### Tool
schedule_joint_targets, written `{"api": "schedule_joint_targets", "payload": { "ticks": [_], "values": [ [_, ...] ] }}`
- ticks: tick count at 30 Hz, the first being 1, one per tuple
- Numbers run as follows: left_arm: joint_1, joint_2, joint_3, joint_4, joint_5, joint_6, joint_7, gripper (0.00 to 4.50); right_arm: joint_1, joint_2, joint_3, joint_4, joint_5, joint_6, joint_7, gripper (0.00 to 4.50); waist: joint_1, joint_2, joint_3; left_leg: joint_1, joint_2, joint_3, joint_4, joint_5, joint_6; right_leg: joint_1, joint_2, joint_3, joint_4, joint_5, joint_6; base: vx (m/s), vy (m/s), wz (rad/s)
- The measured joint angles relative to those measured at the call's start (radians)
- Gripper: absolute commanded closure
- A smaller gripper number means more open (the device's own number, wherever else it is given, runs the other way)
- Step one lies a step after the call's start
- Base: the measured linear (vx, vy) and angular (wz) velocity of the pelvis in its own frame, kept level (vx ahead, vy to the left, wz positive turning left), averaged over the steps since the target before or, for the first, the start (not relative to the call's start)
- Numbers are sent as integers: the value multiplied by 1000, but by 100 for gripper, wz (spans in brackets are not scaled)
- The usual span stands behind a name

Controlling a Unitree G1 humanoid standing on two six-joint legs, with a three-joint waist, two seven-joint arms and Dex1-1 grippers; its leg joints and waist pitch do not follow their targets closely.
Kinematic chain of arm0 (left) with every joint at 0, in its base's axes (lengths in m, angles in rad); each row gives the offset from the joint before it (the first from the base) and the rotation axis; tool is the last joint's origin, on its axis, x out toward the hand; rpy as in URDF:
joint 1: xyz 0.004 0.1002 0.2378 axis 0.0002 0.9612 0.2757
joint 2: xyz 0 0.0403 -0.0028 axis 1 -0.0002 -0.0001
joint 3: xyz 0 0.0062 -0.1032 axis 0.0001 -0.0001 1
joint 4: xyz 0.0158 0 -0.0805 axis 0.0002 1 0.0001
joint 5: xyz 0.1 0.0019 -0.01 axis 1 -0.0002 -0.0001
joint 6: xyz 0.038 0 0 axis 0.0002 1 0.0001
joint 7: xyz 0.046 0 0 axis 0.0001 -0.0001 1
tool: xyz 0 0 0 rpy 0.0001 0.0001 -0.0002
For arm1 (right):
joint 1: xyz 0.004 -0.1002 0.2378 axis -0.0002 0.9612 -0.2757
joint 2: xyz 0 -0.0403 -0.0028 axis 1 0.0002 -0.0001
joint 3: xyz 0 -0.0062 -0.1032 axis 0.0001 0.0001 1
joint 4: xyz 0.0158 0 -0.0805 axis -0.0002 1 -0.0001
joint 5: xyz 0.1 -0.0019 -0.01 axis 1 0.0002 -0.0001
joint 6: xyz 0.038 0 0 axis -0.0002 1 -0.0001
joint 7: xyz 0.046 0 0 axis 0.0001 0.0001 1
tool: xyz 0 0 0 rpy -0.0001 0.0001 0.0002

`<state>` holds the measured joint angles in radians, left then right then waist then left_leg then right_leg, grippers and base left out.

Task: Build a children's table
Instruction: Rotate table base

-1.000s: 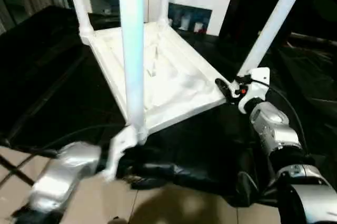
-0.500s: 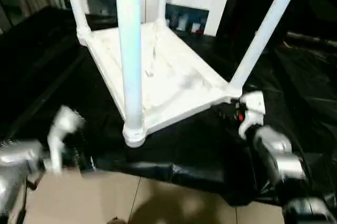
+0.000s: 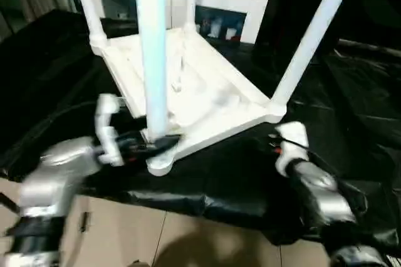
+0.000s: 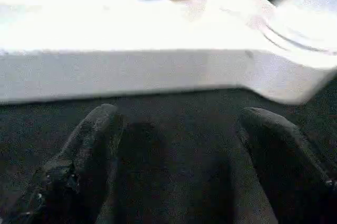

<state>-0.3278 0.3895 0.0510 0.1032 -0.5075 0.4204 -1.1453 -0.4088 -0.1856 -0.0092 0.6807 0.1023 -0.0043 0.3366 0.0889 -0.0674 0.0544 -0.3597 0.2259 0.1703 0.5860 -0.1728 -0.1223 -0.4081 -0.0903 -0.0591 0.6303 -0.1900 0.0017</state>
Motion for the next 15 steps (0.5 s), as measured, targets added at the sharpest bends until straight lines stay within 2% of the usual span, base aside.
{"api": "schedule_joint_targets", "payload": {
  "ticks": [5, 10, 15],
  "values": [
    [-41, -104, -106, -8, 11, 7, -1, 4, -40, 17, 9, 58, -28, -7, -2, 66, 4, -4, -1, -5, 0, 0, 3, 0, 0, -1, -1, 0, -1, -1, 1, 0, 0, 0],
    [-113, -206, -221, 38, 65, -39, -9, 4, -69, 14, 11, 114, -36, -9, -3, 66, -7, -5, -1, -7, 0, 0, 3, 0, 1, -1, 0, 2, -1, -1, 1, 0, 0, 0],
    [-169, -284, -293, 120, 122, -98, -7, 4, -99, 8, 8, 154, -49, -10, -14, 66, -17, -5, -1, -6, 0, 0, 3, 0, 1, -2, 2, 3, 0, -1, 1, 0, 0, 0]
  ]
}}
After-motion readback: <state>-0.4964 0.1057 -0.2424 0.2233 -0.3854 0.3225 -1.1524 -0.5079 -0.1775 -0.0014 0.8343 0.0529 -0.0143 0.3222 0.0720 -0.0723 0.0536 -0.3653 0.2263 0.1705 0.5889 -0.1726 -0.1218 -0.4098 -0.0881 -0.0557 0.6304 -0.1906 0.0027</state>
